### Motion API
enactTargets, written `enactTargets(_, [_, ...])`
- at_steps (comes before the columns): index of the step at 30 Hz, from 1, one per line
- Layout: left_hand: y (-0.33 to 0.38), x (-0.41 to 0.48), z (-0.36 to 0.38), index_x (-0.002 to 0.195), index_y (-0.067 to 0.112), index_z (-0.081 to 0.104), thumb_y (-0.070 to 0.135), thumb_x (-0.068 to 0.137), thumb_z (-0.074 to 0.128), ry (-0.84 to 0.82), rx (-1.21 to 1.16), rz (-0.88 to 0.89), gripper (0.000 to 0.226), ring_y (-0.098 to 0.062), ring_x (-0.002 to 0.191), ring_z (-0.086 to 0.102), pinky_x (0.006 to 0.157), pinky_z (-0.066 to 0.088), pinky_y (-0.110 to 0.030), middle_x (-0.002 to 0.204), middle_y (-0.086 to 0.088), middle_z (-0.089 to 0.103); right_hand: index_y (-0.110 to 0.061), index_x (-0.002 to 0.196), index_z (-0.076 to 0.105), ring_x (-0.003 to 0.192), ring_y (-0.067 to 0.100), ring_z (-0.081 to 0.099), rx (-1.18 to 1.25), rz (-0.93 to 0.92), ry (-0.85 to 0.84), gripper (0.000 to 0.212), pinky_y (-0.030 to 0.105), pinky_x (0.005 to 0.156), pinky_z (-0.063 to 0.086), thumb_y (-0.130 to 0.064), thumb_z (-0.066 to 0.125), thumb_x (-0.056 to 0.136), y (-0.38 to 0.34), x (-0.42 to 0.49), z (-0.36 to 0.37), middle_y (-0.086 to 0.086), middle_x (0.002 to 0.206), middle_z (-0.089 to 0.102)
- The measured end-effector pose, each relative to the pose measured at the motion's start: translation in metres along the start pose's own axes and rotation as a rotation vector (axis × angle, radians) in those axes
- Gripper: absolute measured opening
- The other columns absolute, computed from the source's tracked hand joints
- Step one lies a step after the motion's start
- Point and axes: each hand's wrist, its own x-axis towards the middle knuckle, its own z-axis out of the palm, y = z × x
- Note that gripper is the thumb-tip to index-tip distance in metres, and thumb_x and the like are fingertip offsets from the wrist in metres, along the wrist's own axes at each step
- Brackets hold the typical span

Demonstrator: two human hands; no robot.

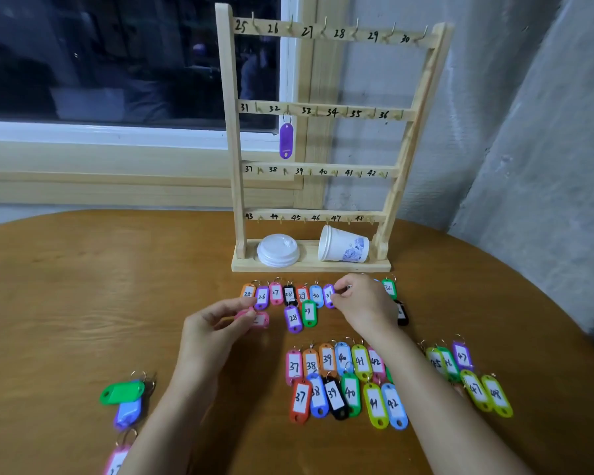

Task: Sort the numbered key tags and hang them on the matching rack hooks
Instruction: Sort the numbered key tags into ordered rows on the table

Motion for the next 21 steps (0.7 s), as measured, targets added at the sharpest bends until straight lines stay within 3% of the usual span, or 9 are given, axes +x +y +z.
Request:
enactTargets(2, [0.001,-0.001,0.000,0.082,0.020,0.075,0.006,0.079,0.070,-0.001,-0.020,-0.018,0.015,-0.015,0.075,0.071,0.057,0.054,-0.024,0.083,-0.009,0.075,-0.032,0.100,0.065,0.086,0.011,0.063,-0.029,-0.019,0.006,0.012,0.019,0.051,0.036,-0.034,0.060,0.089,0.000,0.000,0.000,-0.012,0.098,0.069])
enactTargets(6, [0.000,-0.001,-0.002,0.086,0.022,0.074,0.012,0.081,0.070,0.015,-0.001,-0.037,0.012,-0.020,0.087,0.068,0.066,0.051,-0.031,0.090,-0.007,0.074,-0.029,0.101,0.066,0.086,0.011,0.063,-0.047,-0.080,0.050,0.014,0.020,0.055,0.043,-0.035,0.058,0.090,-0.001,-0.008,-0.005,-0.011,0.096,0.069])
enactTargets(10, [0.002,-0.003,0.000,0.092,0.015,0.072,0.007,0.084,0.066,-0.004,-0.074,-0.071,0.012,-0.016,0.080,0.067,0.066,0.055,-0.030,0.091,-0.010,0.073,-0.028,0.094,0.068,0.081,0.004,0.062,0.180,-0.159,0.053,0.010,0.022,0.059,0.047,-0.031,0.061,0.089,-0.008,-0.033,-0.009,-0.016,0.085,0.065])
enactTargets(14, [0.005,-0.007,0.002,0.086,0.009,0.071,0.003,0.082,0.066,-0.035,-0.152,-0.096,0.009,-0.015,0.076,0.069,0.064,0.057,-0.027,0.082,-0.010,0.073,-0.028,0.094,0.071,0.080,-0.004,0.061,0.410,-0.247,-0.045,0.010,0.018,0.071,0.053,-0.027,0.064,0.087,-0.022,-0.063,0.002,-0.020,0.082,0.067])
enactTargets(21, [0.007,-0.013,0.001,0.093,0.007,0.068,0.001,0.077,0.071,-0.077,-0.080,-0.064,0.017,-0.013,0.066,0.065,0.070,0.054,-0.027,0.073,-0.009,0.072,-0.030,0.095,0.071,0.078,-0.006,0.062,0.518,-0.271,-0.091,0.010,0.014,0.065,0.049,-0.029,0.064,0.088,-0.030,-0.076,0.010,-0.019,0.082,0.068])
